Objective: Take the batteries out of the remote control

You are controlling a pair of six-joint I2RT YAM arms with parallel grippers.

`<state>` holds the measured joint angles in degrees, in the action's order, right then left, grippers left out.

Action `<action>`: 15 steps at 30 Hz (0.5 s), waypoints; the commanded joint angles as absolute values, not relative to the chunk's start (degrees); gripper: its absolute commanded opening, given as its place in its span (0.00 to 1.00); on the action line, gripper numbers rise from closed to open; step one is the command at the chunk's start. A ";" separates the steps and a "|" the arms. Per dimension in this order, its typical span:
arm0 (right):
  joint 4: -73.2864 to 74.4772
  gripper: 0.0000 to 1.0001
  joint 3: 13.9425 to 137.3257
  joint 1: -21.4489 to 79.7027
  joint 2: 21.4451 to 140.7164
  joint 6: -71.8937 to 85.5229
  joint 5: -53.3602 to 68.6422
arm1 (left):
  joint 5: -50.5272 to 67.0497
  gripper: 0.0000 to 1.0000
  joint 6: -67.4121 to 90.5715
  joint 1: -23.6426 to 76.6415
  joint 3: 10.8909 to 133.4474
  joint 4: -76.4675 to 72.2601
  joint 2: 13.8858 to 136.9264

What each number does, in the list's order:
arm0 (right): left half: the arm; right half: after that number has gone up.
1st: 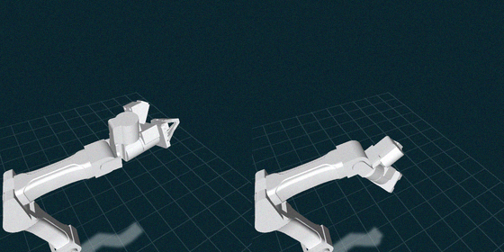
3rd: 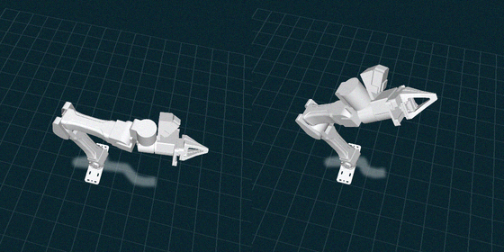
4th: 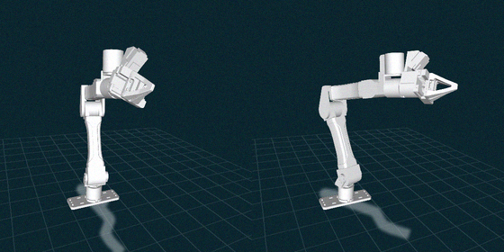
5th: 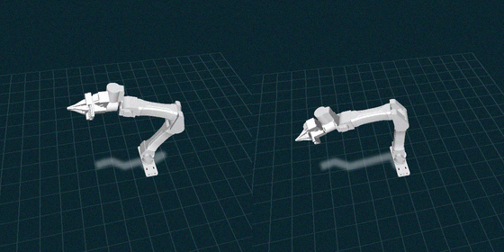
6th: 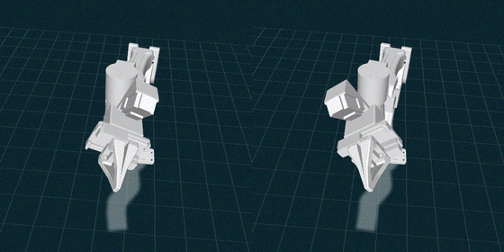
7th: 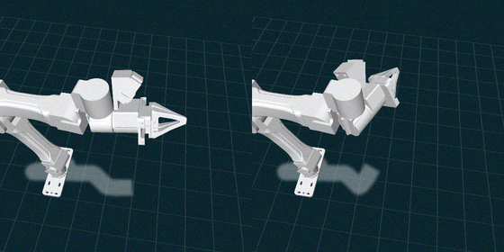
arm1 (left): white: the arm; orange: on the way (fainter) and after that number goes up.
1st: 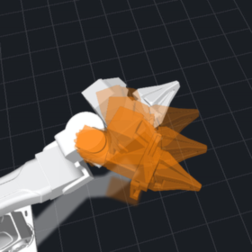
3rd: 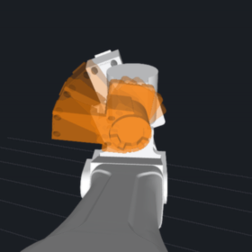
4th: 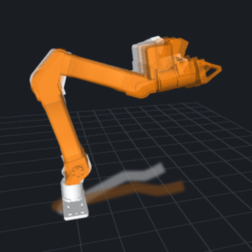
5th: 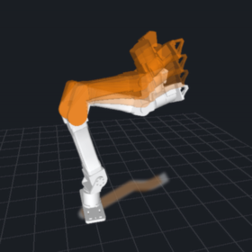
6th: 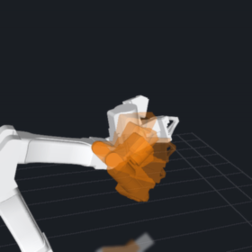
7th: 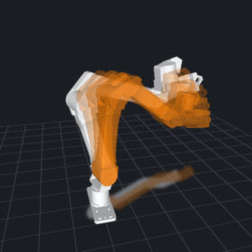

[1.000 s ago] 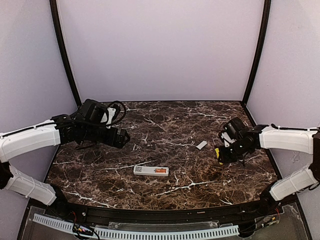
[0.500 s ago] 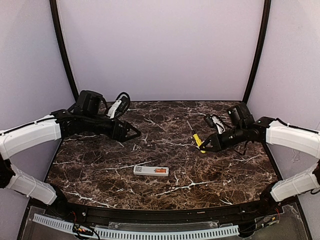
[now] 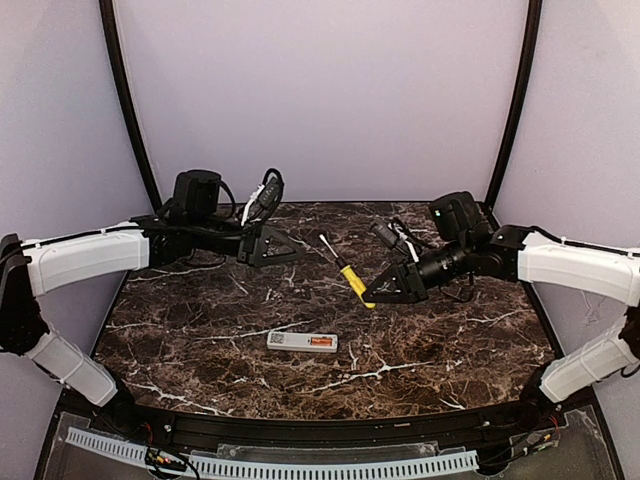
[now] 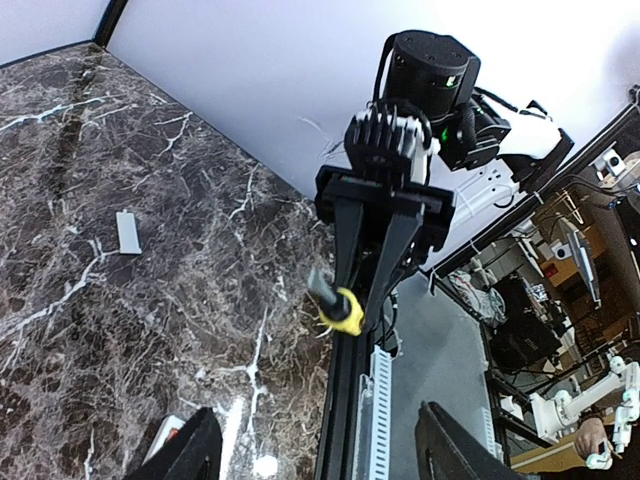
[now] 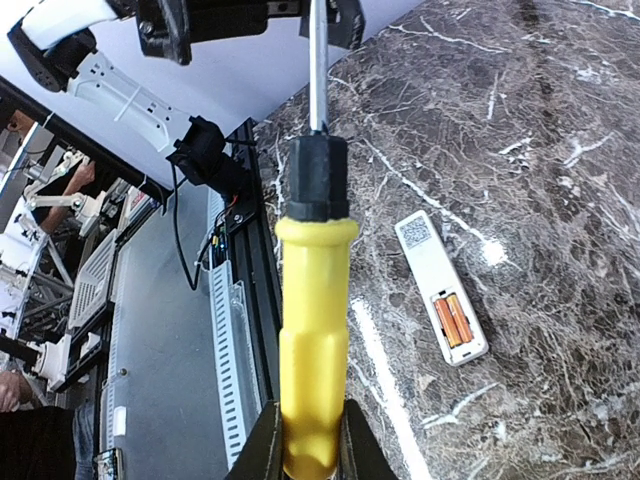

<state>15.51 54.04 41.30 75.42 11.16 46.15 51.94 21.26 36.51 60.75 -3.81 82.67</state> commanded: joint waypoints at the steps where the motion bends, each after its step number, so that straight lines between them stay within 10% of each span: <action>1: 12.41 0.00 56.88 43.17 77.99 9.65 49.47 | 57.82 0.63 24.78 36.87 63.30 -10.02 84.46; 15: 11.77 0.00 58.83 45.09 80.37 9.32 51.84 | 59.17 0.37 26.72 38.70 65.98 -11.82 89.25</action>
<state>13.67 57.34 44.45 79.88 10.09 50.19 57.63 26.11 38.13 63.90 -9.98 88.84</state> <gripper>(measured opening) 0.141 0.395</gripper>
